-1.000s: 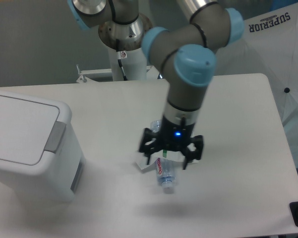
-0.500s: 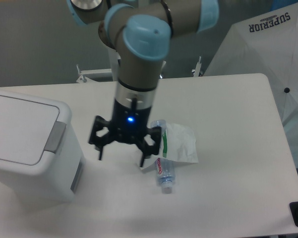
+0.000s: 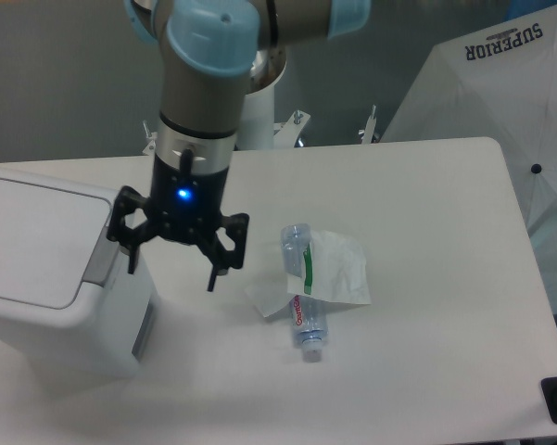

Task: Open the trash can
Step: 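Move the gripper to the trash can lid edge, then push the gripper against the lid to flip it open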

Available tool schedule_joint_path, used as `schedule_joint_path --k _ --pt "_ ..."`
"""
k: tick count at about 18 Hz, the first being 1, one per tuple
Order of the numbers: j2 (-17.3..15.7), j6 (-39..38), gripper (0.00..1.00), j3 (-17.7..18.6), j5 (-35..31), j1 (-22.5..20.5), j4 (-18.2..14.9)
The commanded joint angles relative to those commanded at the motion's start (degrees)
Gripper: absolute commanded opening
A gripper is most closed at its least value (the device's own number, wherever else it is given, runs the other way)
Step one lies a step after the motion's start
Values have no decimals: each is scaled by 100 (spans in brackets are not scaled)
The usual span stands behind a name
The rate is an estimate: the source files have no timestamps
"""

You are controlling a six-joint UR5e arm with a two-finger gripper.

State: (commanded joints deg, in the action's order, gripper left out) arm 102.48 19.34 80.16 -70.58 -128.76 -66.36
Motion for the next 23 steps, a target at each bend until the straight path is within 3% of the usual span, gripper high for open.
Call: schedule_joint_path --k 8,23 --pt "35 -44 100 167 -35 114 0" --pt "70 -44 100 158 9 114 35"
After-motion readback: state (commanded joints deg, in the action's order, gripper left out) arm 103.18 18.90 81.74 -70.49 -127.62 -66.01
